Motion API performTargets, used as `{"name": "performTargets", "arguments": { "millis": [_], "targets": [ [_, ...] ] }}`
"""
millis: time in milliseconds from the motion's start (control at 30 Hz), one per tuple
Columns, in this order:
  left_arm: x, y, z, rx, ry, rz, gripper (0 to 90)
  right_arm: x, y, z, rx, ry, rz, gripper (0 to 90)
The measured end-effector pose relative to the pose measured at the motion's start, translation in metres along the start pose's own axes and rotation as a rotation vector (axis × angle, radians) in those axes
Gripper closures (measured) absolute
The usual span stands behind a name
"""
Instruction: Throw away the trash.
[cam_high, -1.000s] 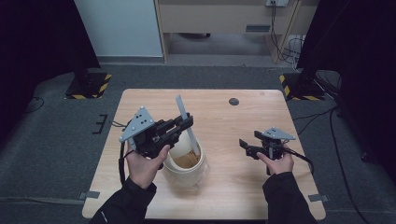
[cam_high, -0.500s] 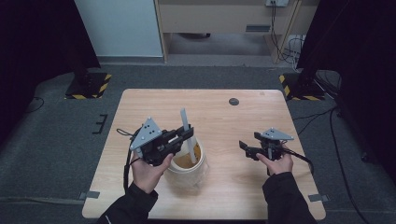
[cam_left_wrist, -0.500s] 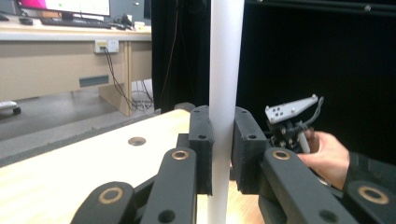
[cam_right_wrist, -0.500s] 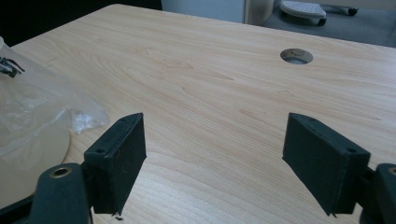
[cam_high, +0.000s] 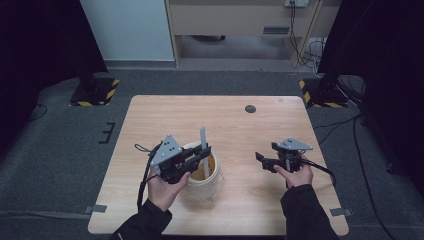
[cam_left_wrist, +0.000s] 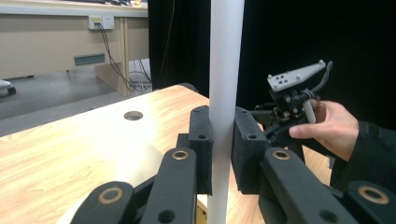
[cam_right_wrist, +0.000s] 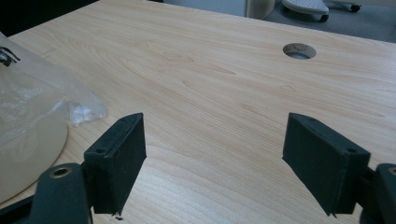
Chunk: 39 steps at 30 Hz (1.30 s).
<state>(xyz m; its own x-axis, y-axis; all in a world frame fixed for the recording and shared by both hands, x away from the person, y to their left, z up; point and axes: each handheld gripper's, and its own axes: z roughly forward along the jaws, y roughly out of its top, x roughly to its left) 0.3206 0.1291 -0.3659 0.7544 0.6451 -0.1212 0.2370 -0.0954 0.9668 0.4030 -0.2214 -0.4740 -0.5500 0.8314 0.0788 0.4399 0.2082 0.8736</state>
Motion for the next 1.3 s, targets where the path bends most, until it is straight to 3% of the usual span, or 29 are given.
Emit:
{"name": "performTargets", "arguments": {
  "millis": [467,600,800,900,1067,1200,1300],
  "targets": [
    [-0.004,-0.008,0.001,0.044,0.017,0.011,76.1,-0.001,-0.001,0.0,0.007,0.001,-0.005,21.3],
    [-0.002,-0.007,-0.007,0.034,0.022,-0.003,68.2,-0.001,-0.001,0.0,0.008,0.0,-0.001,21.2],
    [0.002,-0.008,-0.034,0.016,0.05,0.007,53.4,-0.004,-0.003,-0.001,0.014,-0.004,0.006,20.7],
    [0.011,-0.016,-0.055,0.013,0.118,-0.003,50.0,-0.005,-0.004,0.0,0.02,-0.009,0.009,19.4],
    [0.027,-0.036,-0.072,0.031,0.163,-0.043,45.0,-0.007,-0.006,0.0,0.034,-0.019,0.005,18.2],
    [0.053,-0.067,-0.087,0.075,0.226,-0.072,39.8,-0.01,-0.01,0.001,0.057,-0.031,0.003,17.0],
    [0.071,-0.086,-0.091,0.108,0.275,-0.117,36.4,-0.011,-0.011,0.002,0.065,-0.035,0.006,16.3]
  ]
}}
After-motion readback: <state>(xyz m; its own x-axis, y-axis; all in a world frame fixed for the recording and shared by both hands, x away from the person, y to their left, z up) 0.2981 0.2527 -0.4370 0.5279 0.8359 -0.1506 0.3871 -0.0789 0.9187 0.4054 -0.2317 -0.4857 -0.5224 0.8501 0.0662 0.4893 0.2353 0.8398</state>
